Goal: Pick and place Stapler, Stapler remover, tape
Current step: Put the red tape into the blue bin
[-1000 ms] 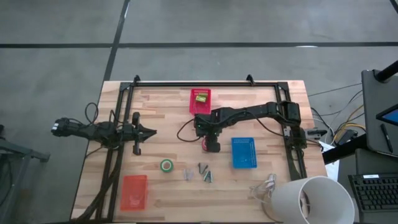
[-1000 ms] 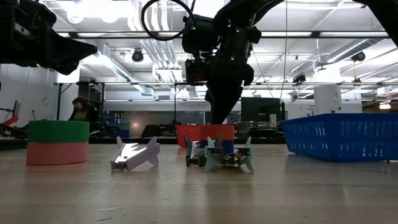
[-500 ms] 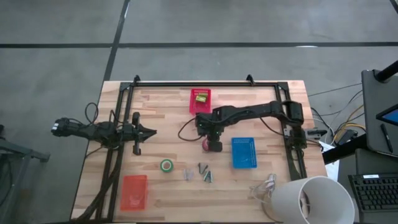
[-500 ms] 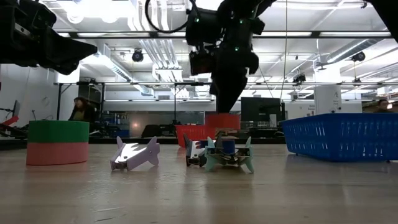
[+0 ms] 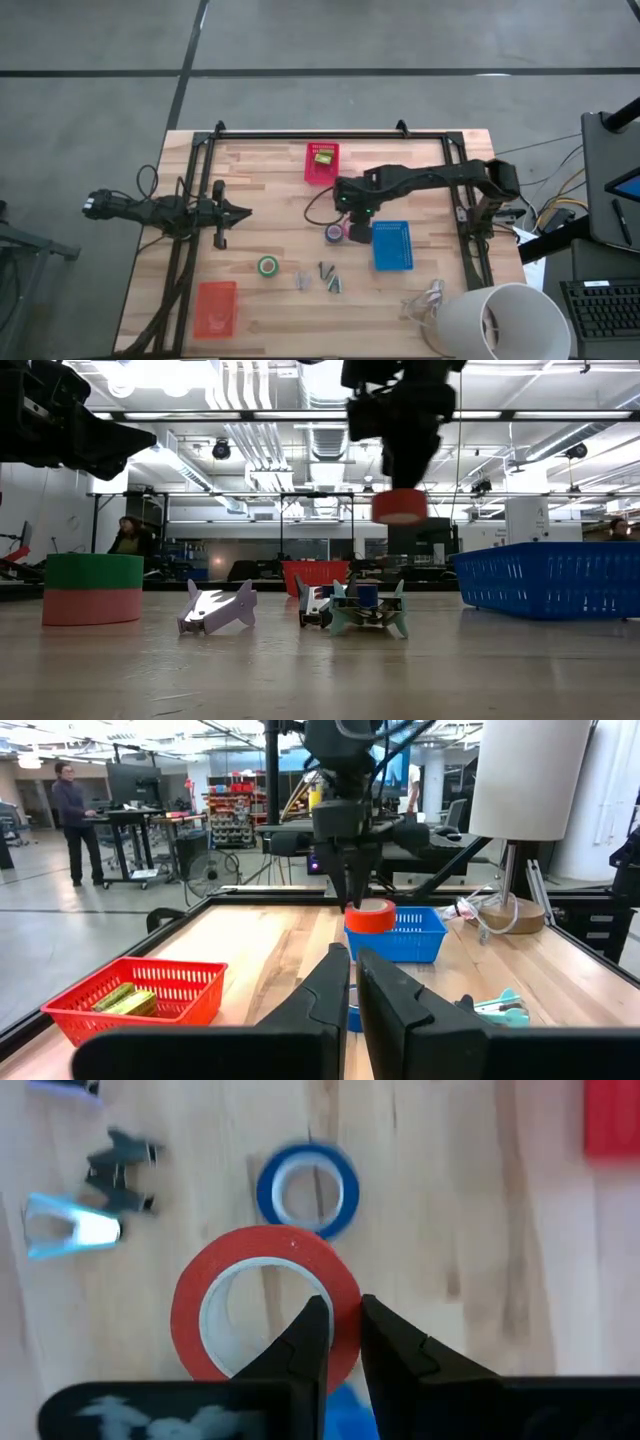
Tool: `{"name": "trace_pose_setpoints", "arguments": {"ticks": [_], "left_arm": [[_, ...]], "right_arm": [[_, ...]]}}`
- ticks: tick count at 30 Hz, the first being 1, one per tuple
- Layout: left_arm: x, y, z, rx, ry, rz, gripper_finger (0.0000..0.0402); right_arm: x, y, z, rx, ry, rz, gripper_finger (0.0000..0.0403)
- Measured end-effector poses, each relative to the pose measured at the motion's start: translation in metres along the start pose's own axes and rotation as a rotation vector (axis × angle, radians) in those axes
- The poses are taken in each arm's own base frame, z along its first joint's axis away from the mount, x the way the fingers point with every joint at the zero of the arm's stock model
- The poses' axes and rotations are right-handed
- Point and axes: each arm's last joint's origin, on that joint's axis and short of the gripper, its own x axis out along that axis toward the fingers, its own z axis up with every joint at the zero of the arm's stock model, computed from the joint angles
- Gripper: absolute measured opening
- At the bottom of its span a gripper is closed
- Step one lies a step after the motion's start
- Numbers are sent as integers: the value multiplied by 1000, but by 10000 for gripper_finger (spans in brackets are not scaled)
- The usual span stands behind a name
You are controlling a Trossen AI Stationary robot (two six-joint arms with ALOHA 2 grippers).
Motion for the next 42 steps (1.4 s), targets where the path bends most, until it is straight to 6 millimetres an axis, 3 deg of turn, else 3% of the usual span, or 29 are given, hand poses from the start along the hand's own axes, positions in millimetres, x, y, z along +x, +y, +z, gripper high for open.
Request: {"name": "trace_pose_setpoints", "arguments": {"ticks": [11,21,28,42], "left_arm": [[0,0,0,0,0,0,26],[0,0,0,0,0,0,26],[0,0,0,0,-1,1,26],[0,0,0,0,-1,1,26]], "right_arm": [[-14,-4,-67,230,-9,-80,43],[-5,-5,-116,271,-24,-70,44],[11,-8,-129,271,11,-84,45],[29,-6,-126,237,9,-66,45]]}}
